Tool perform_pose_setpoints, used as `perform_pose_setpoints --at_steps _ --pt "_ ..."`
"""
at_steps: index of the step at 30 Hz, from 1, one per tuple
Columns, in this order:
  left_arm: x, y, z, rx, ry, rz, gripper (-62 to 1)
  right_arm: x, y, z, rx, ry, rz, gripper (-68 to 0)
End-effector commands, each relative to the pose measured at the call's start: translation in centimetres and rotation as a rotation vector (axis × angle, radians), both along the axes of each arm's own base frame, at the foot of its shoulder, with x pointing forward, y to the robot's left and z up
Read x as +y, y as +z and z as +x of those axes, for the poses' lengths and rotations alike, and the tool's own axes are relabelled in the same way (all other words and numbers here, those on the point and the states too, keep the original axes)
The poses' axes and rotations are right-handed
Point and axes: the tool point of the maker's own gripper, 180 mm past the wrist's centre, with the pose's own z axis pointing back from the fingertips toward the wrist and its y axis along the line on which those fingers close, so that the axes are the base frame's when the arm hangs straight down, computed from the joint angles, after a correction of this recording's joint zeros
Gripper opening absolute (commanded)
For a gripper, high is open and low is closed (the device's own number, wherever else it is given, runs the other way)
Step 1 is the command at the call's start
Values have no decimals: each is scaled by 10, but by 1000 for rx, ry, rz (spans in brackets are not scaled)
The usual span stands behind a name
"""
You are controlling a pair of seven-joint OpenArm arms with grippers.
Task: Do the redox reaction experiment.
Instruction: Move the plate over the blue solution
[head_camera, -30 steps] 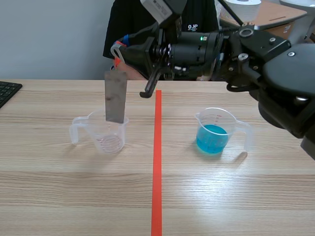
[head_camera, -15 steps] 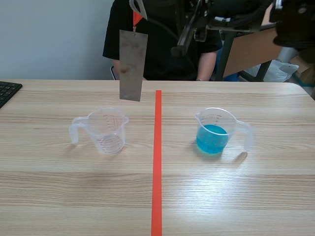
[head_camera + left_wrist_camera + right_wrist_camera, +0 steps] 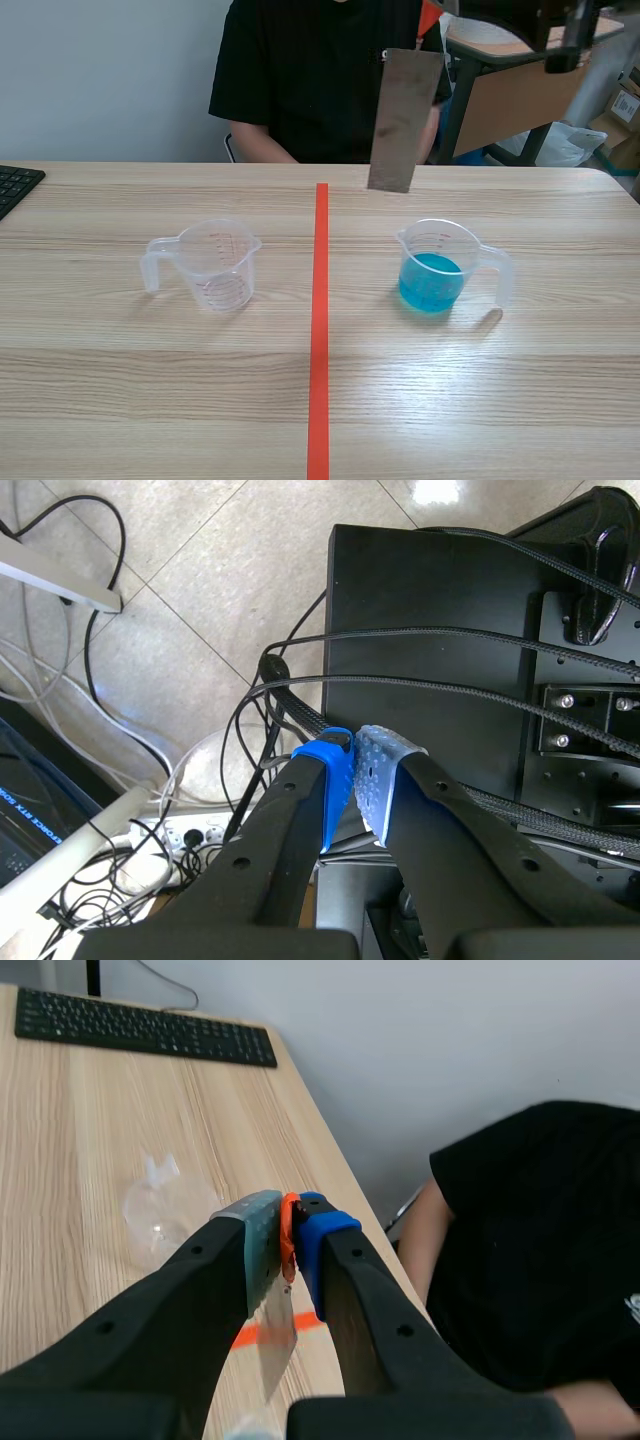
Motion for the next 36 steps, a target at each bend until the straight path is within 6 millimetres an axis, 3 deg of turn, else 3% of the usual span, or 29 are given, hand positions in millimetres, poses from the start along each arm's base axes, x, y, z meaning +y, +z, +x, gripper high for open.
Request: perform_pose_setpoints --at_steps 1,7,19,36 --pt "-2 2 -2 -7 5 -3 -560 -8 18 2 -35 -7 17 -658" --pt "-2 2 -2 -7 5 -3 -560 -28 17 3 -22 -48 -42 -658" --pt "-3 -3 -9 45 -1 -5 -560 -61 -15 18 78 -147 -31 -658" --pt "-2 -2 -8 36 -13 2 -560 -62 -14 19 55 -143 -11 -658"
